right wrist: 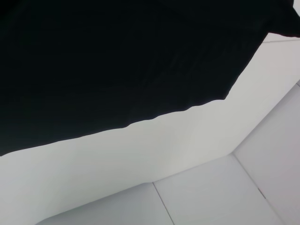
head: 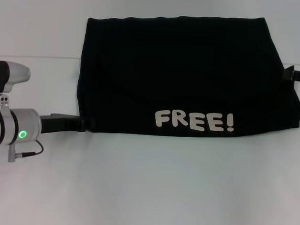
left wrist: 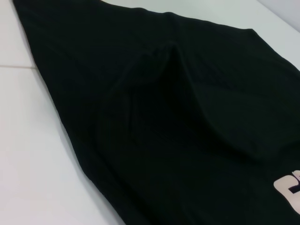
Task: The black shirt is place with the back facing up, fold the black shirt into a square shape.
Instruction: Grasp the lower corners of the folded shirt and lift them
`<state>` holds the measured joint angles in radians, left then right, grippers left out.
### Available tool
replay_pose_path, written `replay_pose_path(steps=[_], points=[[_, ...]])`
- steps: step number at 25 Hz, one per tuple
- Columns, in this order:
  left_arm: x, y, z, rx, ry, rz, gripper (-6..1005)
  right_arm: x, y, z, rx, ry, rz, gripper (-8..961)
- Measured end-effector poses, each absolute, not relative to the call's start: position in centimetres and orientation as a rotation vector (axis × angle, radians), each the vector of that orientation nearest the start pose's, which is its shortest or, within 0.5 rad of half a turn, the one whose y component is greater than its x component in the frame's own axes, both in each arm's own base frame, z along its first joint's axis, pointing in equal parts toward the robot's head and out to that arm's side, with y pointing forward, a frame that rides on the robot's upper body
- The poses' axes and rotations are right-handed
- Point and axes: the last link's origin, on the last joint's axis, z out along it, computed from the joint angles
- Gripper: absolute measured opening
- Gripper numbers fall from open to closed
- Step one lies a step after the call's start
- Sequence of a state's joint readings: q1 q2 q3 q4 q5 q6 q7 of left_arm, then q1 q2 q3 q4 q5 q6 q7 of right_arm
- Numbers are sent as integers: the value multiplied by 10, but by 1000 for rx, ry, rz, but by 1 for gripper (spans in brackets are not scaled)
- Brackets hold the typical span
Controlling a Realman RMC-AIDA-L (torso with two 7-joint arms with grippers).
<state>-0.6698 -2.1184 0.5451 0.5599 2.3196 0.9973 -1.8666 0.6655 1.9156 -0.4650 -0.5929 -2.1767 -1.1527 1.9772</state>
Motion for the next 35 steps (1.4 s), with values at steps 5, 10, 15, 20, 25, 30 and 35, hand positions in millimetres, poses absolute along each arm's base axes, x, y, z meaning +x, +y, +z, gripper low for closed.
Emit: replay_pose_path(steps=[5, 10, 15, 20, 25, 30, 35], points=[[-298, 392, -21, -2223, -1263, -347, 32, 313, 414, 94, -2054, 1292, 557, 802], [-299, 389, -15, -2234, -1280, -364, 20, 324, 411, 97, -2052, 1338, 430, 796], [-301, 387, -10, -2230, -1286, -366, 7, 326, 410, 92, -2067, 1357, 371, 790], [-300, 390, -11, -2229, -1278, -357, 5, 326, 407, 76, -2092, 1374, 320, 784], [-300, 390, -10, -2227, -1277, -356, 5, 334, 404, 72, -2075, 1385, 296, 779], [-300, 391, -9, -2223, -1277, -355, 5, 341, 402, 70, -2060, 1393, 271, 773], [-300, 392, -9, -2216, -1277, -353, 5, 342, 402, 66, -2064, 1381, 238, 767]])
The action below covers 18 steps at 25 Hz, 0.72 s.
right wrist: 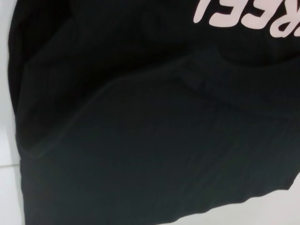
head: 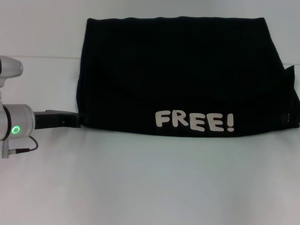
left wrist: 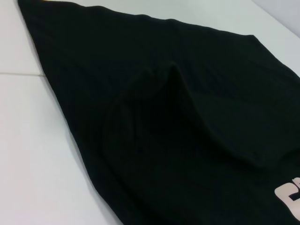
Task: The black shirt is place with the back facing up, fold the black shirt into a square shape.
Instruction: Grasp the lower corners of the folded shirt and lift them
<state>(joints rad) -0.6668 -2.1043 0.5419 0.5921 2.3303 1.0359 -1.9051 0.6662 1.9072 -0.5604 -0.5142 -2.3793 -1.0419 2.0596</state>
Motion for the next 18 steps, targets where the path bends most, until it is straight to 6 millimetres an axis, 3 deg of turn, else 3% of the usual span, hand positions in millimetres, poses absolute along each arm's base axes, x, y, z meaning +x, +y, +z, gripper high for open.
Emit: replay_pose_path(steps=[10, 15, 18], points=[[-299, 392, -9, -2219, -1275, -352, 5, 341, 405, 63, -2060, 1360, 221, 755], [-299, 393, -9, -2215, -1281, -357, 5, 340, 407, 71, -2086, 1299, 199, 588], [-298, 393, -9, -2212, -1286, -360, 5, 339, 407, 75, -2129, 1235, 168, 588]])
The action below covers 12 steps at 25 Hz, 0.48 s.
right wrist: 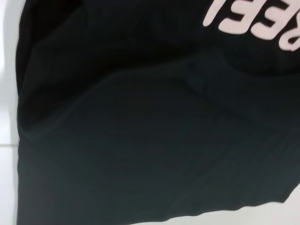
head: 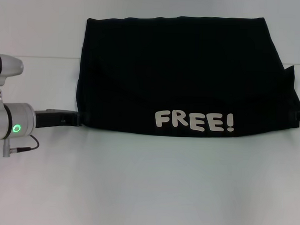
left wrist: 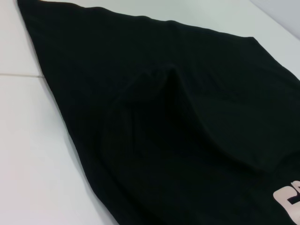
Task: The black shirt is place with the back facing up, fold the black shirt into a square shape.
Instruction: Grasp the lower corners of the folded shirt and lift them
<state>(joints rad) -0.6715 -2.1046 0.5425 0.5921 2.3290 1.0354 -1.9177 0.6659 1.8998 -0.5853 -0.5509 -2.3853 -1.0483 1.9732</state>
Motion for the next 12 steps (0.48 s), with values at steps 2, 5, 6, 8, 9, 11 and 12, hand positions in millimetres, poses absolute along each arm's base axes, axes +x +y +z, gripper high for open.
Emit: replay_pose_path(steps=[2, 5, 6, 8, 9, 11, 12], points=[[-298, 394, -9, -2212, -1287, -362, 4, 338, 407, 78, -2157, 1191, 149, 588], [-298, 394, -9, -2209, -1290, -366, 4, 337, 407, 79, -2196, 1136, 110, 587], [-298, 394, -9, -2208, -1291, -367, 4, 337, 407, 79, -2202, 1119, 97, 587], [-298, 394, -9, -2203, -1296, -370, 4, 337, 409, 79, -2216, 1081, 65, 587], [-298, 394, -9, -2199, -1299, -370, 4, 338, 409, 79, -2220, 1067, 50, 587], [-298, 395, -9, -2193, -1302, -370, 4, 339, 410, 75, -2226, 1038, 5, 587], [-298, 395, -9, -2191, -1303, -370, 4, 339, 410, 75, -2226, 1038, 5, 587]])
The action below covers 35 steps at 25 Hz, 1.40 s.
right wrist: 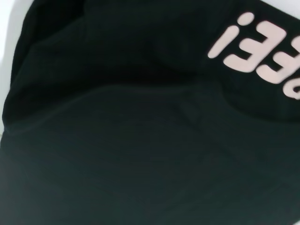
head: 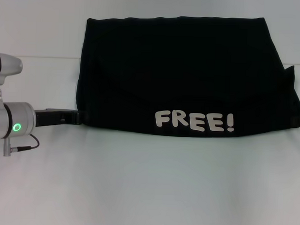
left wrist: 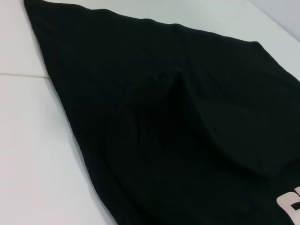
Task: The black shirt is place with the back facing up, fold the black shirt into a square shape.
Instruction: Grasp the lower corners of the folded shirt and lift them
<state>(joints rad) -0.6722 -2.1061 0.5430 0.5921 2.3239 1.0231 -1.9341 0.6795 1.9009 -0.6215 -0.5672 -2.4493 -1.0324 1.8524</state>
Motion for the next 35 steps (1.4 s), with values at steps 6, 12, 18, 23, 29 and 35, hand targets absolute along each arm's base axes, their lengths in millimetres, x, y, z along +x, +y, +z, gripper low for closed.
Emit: replay_pose_path(steps=[6, 12, 18, 23, 29, 35], points=[[-299, 395, -8, -2178, -1314, -373, 4, 337, 414, 67, -2233, 983, -52, 585], [-297, 397, -8, -2179, -1310, -376, 4, 331, 417, 56, -2260, 954, -71, 568], [-297, 398, -6, -2177, -1306, -377, 4, 327, 418, 50, -2271, 952, -71, 550], [-298, 399, -6, -2172, -1305, -375, 4, 331, 414, 52, -2270, 967, -76, 536], [-298, 399, -6, -2165, -1313, -377, 5, 335, 409, 51, -2278, 977, -73, 316], [-300, 397, -5, -2160, -1320, -378, 8, 339, 403, 57, -2265, 1009, -15, 89]])
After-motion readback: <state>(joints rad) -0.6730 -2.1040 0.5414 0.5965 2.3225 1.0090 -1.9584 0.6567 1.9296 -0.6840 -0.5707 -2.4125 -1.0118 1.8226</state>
